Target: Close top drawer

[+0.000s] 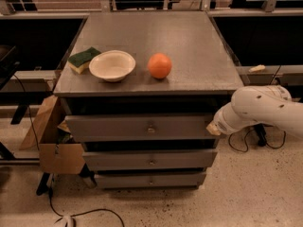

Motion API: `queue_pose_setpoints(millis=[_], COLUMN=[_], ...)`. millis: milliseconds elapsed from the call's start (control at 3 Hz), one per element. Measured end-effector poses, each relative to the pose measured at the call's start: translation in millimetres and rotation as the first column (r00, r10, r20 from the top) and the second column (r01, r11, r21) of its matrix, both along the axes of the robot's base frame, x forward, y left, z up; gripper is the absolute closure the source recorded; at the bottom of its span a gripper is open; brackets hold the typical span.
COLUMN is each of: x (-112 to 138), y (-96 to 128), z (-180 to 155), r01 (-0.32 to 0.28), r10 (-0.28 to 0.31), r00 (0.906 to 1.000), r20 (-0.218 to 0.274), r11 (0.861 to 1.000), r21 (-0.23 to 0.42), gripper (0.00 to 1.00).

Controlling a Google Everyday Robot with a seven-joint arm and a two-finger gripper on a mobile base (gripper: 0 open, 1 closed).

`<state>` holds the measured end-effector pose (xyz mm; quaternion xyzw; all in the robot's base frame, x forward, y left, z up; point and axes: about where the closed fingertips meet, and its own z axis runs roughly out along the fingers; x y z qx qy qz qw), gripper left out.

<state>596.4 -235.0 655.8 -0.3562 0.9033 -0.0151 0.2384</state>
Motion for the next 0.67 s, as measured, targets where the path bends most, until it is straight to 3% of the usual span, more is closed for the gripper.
queue_pose_setpoints(millis=[333,667], x=[-9.8,-28.4], y=[-10.1,-12.3], z=[4.1,4.6], r01=[0.027,0.022], r10=[-0.027,-0.022], r00=[0.9996,0.9997], r20=[0.010,0.004], r11=[1.000,0.999], r21=[0.014,0.043], gripper=[0.15,0.00])
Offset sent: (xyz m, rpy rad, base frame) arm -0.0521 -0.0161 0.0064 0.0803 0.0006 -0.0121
